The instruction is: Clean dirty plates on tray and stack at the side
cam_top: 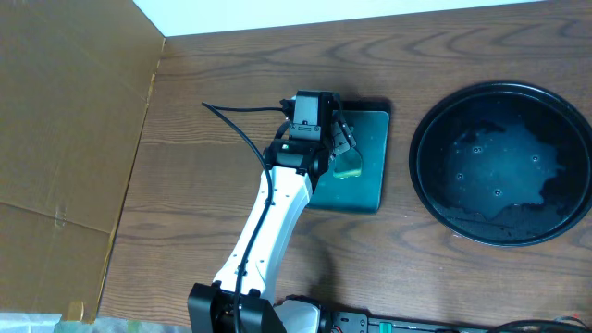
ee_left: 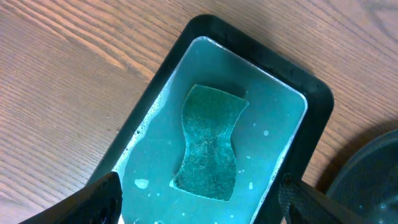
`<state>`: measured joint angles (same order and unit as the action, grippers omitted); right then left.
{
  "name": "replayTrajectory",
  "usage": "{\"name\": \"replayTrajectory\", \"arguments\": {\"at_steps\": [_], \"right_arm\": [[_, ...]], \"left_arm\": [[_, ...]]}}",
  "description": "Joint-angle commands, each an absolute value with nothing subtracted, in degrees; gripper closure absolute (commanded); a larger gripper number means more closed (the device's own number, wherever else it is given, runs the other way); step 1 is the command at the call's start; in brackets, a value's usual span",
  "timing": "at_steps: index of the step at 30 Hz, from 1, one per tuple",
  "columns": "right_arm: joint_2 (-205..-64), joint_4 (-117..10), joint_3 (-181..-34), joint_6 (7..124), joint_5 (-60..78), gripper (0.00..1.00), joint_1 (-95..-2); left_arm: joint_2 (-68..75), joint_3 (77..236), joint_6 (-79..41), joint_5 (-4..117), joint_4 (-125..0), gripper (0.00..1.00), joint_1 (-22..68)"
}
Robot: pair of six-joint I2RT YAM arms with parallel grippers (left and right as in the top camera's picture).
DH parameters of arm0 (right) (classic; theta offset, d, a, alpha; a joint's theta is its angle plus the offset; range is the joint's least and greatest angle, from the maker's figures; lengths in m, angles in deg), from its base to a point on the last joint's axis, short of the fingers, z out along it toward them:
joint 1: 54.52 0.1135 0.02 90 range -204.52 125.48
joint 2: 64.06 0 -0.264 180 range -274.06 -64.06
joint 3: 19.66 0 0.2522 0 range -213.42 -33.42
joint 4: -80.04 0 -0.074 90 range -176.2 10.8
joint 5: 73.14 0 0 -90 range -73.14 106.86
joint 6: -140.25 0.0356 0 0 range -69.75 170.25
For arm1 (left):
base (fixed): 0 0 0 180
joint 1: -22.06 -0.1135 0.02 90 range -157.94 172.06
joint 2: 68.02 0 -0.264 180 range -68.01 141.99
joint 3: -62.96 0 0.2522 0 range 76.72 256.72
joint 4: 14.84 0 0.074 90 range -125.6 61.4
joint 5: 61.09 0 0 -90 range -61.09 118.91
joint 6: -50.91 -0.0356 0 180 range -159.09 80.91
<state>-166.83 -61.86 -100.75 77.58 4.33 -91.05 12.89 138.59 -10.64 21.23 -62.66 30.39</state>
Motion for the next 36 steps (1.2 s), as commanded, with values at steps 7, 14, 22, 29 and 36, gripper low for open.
{"name": "replayTrajectory", "arguments": {"at_steps": [7, 14, 22, 29, 36], "right_arm": [[-167.33, -61.36, -101.12, 78.45, 5.81, 0.81, -91.05], [-164.64, -57.1, -101.12, 73.73, -0.61, 0.68, -90.26], [-148.86, -44.82, -101.12, 70.78, 1.22, 0.65, -88.54], [-133.78, -32.2, -99.13, 70.78, 5.83, 0.01, -79.16], [-126.28, -22.15, -95.92, 71.24, 0.87, 0.01, -68.39]], "left_arm": [[13.06, 139.53, -10.99, 20.72, -62.64, 0.19, 30.11], [13.06, 139.53, -10.99, 20.75, -62.64, 0.19, 30.11], [13.06, 139.53, -10.99, 20.72, -62.64, 0.19, 30.11], [13.06, 139.53, -10.99, 20.75, -62.64, 0.19, 30.11], [13.06, 139.53, -10.99, 20.72, -62.64, 0.19, 30.11]]}}
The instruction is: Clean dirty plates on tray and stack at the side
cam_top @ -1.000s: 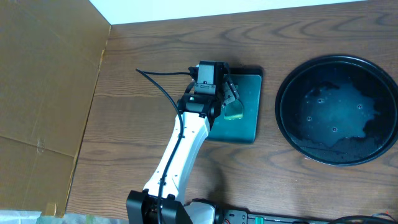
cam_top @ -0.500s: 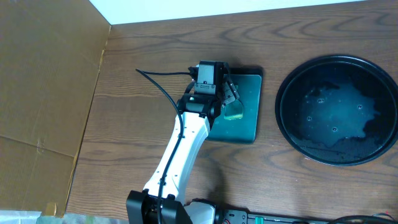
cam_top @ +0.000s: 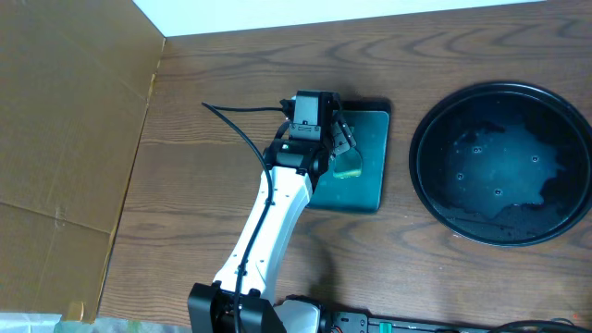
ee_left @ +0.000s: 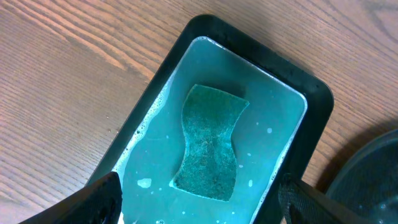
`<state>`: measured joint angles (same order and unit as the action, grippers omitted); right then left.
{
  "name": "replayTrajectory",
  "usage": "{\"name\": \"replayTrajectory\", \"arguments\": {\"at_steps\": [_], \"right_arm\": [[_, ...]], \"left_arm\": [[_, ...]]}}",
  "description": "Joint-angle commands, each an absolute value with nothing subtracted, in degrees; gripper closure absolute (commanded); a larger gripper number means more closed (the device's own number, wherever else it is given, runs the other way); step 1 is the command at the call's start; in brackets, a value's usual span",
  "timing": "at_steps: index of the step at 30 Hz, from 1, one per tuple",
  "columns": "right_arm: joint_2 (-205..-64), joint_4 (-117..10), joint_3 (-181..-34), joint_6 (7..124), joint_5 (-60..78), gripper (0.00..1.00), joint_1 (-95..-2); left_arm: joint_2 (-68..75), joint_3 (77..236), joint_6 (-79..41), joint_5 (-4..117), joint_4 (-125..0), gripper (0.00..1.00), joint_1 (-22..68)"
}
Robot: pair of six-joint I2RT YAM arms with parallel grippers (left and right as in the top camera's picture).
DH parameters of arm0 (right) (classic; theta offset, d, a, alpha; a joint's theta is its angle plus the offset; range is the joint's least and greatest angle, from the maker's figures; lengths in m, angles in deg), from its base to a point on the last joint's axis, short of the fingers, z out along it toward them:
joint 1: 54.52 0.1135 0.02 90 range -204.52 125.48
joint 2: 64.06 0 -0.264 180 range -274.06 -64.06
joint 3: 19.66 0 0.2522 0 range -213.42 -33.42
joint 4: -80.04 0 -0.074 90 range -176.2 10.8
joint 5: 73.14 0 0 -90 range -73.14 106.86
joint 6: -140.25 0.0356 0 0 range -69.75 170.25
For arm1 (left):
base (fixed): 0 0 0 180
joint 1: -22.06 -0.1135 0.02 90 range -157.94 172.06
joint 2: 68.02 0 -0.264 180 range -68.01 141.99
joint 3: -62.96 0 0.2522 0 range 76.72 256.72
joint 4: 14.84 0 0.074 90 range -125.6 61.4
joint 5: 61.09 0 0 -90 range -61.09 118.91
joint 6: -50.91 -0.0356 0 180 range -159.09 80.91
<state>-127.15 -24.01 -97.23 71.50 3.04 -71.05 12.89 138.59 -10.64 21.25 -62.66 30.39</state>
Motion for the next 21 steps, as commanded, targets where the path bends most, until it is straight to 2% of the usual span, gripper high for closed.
{"name": "replayTrajectory", "arguments": {"at_steps": [1, 6, 21], "right_arm": [[-126.19, -20.23, -95.9, 71.24, 0.41, 0.01, -67.4], [-126.21, -14.92, -95.9, 71.2, 0.13, 0.01, -65.72], [-126.21, -15.4, -95.79, 68.79, 1.57, 0.01, -65.39]], "left_arm": [[13.06, 139.53, -10.99, 20.75, -62.64, 0.19, 30.11], [13.06, 139.53, -10.99, 20.72, -62.64, 0.19, 30.11], [13.06, 139.53, -10.99, 20.75, -62.64, 0.18, 30.11]]}}
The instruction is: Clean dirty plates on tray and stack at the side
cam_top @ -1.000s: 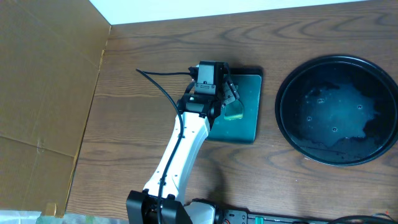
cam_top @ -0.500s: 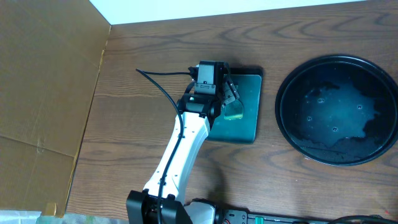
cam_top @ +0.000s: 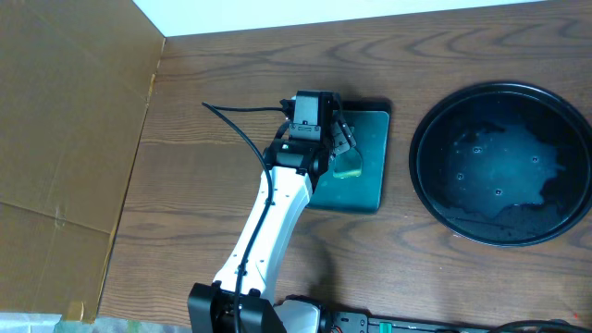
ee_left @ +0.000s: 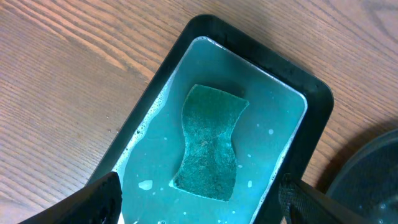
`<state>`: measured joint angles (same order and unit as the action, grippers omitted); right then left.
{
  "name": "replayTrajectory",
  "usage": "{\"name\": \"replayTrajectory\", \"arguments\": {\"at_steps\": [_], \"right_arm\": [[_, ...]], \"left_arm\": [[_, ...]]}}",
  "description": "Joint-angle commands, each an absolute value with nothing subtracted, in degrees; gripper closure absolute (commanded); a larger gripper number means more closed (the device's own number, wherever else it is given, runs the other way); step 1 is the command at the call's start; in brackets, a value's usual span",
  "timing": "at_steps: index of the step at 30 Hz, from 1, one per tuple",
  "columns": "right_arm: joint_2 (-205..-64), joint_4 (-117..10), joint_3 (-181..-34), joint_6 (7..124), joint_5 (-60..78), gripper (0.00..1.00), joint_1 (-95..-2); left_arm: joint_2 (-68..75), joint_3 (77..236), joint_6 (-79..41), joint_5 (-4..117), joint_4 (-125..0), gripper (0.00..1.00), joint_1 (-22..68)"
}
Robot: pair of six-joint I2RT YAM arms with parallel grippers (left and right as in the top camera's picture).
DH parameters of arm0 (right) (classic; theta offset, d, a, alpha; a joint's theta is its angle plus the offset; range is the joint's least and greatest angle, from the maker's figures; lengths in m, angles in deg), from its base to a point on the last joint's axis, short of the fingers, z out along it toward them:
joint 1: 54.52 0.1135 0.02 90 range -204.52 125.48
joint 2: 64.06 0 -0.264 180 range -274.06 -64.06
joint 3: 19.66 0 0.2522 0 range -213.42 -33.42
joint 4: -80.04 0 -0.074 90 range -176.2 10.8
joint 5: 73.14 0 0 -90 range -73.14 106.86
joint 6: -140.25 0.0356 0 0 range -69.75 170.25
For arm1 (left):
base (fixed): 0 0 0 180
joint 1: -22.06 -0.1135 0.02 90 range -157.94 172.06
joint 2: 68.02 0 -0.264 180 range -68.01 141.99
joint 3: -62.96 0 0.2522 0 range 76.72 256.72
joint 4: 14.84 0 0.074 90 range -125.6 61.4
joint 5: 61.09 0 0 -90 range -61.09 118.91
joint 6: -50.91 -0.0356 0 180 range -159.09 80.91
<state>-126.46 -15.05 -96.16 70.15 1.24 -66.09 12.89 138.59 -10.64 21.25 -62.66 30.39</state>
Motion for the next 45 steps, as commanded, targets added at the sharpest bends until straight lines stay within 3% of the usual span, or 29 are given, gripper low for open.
{"name": "replayTrajectory", "arguments": {"at_steps": [1, 9, 16, 29, 45], "right_arm": [[-126.19, -16.34, -95.44, 68.75, 1.59, 0.01, -65.02], [-114.06, -38.13, -81.76, 60.31, -1.9, 0.01, -56.91], [-97.45, -56.57, -64.88, 60.49, -1.92, 0.01, -53.59], [-71.22, -67.35, -44.89, 61.97, -2.54, 0.01, -51.05], [-64.34, -85.56, -33.69, 61.99, 1.94, 0.01, -51.12]], "left_arm": [[13.06, 139.53, -10.99, 20.72, -62.64, 0.19, 30.11], [13.06, 139.53, -10.99, 20.72, -62.64, 0.19, 30.11], [13.06, 139.53, -10.99, 20.75, -62.64, 0.19, 30.11], [13.06, 139.53, -10.99, 20.72, -62.64, 0.18, 30.11], [13.06, 139.53, -10.99, 20.72, -62.64, 0.19, 30.11]]}}
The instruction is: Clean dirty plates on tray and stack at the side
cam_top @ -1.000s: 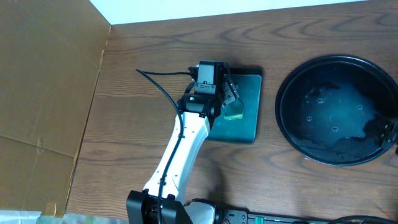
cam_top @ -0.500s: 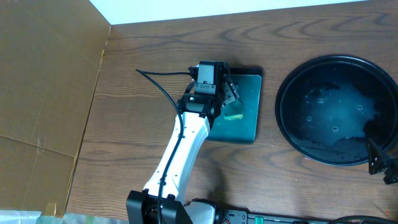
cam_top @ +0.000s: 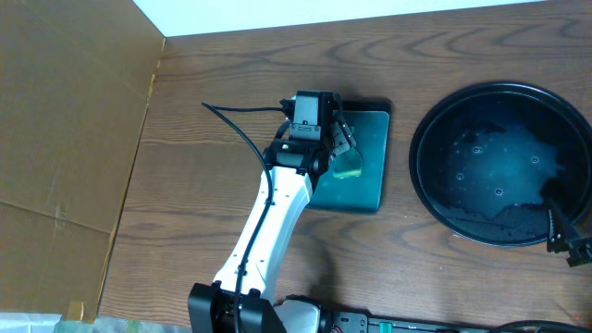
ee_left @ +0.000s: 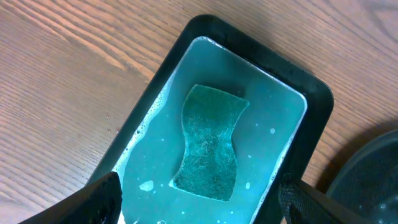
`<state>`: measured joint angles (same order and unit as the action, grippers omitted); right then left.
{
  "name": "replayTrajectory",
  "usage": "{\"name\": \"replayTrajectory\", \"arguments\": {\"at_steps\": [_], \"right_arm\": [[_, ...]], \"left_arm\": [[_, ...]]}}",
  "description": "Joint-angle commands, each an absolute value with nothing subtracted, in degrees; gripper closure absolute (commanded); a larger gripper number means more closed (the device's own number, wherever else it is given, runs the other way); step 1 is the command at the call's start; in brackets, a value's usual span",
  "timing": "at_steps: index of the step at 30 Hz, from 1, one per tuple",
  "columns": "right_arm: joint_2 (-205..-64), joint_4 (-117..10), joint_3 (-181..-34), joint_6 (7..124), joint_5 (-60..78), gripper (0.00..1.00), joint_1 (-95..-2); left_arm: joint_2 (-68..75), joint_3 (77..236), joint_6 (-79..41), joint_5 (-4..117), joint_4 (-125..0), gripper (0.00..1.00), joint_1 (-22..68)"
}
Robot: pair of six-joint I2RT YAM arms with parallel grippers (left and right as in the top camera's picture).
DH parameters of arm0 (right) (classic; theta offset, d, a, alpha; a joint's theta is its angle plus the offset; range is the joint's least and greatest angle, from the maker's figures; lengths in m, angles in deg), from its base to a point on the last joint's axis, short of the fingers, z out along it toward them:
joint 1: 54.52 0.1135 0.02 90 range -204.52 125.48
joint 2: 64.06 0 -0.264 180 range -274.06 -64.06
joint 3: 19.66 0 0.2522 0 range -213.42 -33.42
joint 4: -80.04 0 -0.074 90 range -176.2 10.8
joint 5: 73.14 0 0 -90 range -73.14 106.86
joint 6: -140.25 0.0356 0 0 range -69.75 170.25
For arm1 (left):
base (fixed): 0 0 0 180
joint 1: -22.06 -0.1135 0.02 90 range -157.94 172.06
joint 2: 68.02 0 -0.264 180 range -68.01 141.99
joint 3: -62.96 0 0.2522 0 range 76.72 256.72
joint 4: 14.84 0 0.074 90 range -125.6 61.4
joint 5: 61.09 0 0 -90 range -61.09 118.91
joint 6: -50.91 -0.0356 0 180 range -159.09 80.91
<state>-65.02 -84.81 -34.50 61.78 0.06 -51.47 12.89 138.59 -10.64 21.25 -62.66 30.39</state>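
Note:
A green sponge (ee_left: 210, 148) lies in soapy teal water inside a small black rectangular tray (ee_left: 249, 56). My left gripper (ee_left: 202, 205) hangs open above the tray's near end, one finger on each side of it, touching nothing. In the overhead view the left gripper (cam_top: 340, 139) sits over that tray (cam_top: 365, 205). A large round black basin (cam_top: 425, 176) holding shallow water stands at the right. My right gripper (cam_top: 566, 239) shows only as a dark shape at the basin's lower right rim, its jaws unclear. No plate is in view.
A cardboard panel (cam_top: 65, 139) covers the left side of the wooden table (cam_top: 203, 213). A white surface (cam_top: 277, 14) borders the far edge. The left arm's cable (cam_top: 236, 125) loops across the wood beside the rectangular tray.
My right gripper has come into the overhead view at the lower right rim of the round basin. The left gripper and the sponge are where they were.
At every earlier moment my left gripper hung open over the rectangular tray with the sponge lying in the water, unmoved. The right arm was out of view then, and now its gripper shows at the basin's lower right rim.

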Motion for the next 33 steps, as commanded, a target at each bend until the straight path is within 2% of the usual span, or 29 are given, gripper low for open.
{"name": "replayTrajectory", "arguments": {"at_steps": [1, 11, 15, 33], "right_arm": [[-64.34, -85.73, -33.74, 61.97, 2.45, 0.01, -51.1], [-64.34, -82.13, -33.74, 60.97, 12.39, 0.01, -51.1], [-64.34, -82.13, -33.74, 56.49, 12.35, 0.01, -51.1], [-64.38, -82.21, -33.74, 56.38, 12.3, 0.01, -51.1]], "left_arm": [[13.06, 139.53, -10.99, 20.72, -62.64, 0.18, 30.11], [13.06, 139.53, -10.99, 20.72, -62.64, 0.19, 30.11], [13.06, 139.53, -10.99, 20.75, -62.64, 0.19, 30.11], [13.06, 139.53, -10.99, 20.75, -62.64, 0.18, 30.11]]}}
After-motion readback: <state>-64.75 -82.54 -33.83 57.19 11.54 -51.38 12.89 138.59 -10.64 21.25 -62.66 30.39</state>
